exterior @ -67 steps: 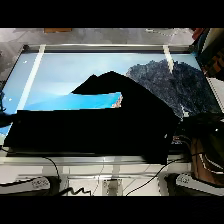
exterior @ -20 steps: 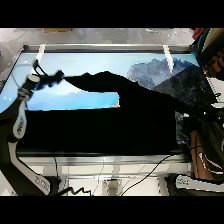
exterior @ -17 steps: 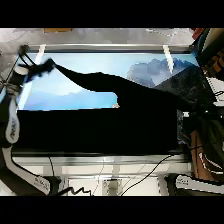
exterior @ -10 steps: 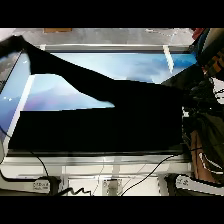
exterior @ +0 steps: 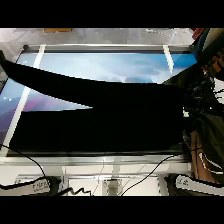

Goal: Fold the clothes and pants, and hang the long-sleeved shirts on hangers.

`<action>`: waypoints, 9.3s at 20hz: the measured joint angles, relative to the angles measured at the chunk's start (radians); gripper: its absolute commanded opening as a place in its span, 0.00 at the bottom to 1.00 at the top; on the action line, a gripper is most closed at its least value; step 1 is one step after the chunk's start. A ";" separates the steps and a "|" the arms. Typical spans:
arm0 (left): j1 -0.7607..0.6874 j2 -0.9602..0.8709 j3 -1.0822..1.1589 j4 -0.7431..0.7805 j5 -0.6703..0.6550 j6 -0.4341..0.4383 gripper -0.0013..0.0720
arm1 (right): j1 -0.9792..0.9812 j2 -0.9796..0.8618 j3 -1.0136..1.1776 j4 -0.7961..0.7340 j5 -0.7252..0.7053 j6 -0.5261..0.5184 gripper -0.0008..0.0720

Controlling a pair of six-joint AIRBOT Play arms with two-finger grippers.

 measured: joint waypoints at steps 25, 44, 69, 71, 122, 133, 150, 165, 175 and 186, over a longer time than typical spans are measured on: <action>-0.037 -0.496 -0.006 -0.080 0.462 -0.085 0.99 | 0.259 -0.152 0.000 0.005 -0.818 -0.001 0.77; 0.090 -0.371 -0.006 -0.080 -0.332 -0.114 0.03 | 0.134 0.120 0.001 -0.155 -0.272 -0.002 0.04; 0.357 0.006 -0.600 -0.507 -0.047 0.000 0.81 | -0.279 0.333 -0.377 0.018 0.261 0.101 0.26; 0.350 -0.070 -0.603 -0.701 0.028 0.056 0.81 | -0.279 0.333 -0.373 0.066 0.237 0.102 0.26; -0.015 -0.349 -0.536 -0.277 0.602 -0.533 0.83 | 0.050 0.312 0.049 -0.083 -0.059 0.236 0.25; -0.059 -0.420 -0.536 -0.312 0.793 -0.623 0.03 | 0.050 0.312 0.049 -0.090 -0.082 0.235 0.24; -0.027 -0.158 -0.533 0.055 0.386 -0.472 0.03 | 0.016 -0.064 0.240 -0.266 0.102 0.460 0.48; 0.010 -0.148 -0.534 0.148 0.130 -0.458 0.03 | -0.066 -0.323 0.454 -0.245 0.360 0.295 0.50; 0.010 -0.148 -0.534 0.158 0.119 -0.459 0.03 | -0.066 -0.466 0.575 -0.216 0.349 0.258 0.73; 0.010 -0.151 -0.534 0.157 0.119 -0.492 0.03 | -0.061 -0.649 0.605 -0.045 0.338 0.196 0.78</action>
